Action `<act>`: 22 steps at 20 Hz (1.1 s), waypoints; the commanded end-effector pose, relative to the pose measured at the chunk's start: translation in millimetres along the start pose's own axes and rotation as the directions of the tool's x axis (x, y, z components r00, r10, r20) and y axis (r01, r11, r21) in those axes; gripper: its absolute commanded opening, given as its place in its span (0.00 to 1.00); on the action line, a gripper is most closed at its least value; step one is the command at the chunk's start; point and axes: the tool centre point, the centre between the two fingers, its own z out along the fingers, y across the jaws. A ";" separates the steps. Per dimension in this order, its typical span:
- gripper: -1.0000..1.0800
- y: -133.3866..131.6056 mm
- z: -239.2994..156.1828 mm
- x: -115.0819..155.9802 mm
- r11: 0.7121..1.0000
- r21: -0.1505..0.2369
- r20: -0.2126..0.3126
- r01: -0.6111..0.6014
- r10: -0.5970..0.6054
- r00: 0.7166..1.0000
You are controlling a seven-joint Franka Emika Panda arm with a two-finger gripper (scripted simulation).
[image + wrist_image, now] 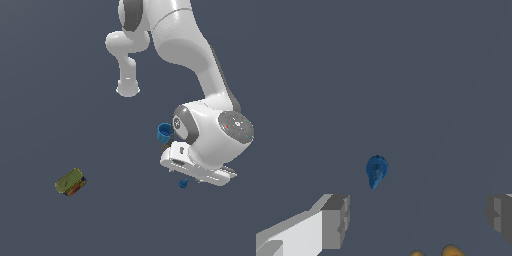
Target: Pick up a designated object from a clutter of objects.
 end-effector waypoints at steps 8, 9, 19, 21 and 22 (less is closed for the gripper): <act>0.96 -28.2 30.2 -8.5 0.999 0.008 0.005 -0.052 0.052 0.999; 0.96 -28.8 30.9 -8.7 0.999 0.008 0.005 -0.053 0.053 0.999; 0.96 -28.2 55.8 -9.6 0.999 0.008 0.006 -0.052 0.052 0.999; 0.96 -28.3 67.7 -10.1 0.999 0.008 0.005 -0.053 0.053 0.999; 0.96 -28.3 72.4 -10.1 0.999 0.008 0.005 -0.053 0.053 0.999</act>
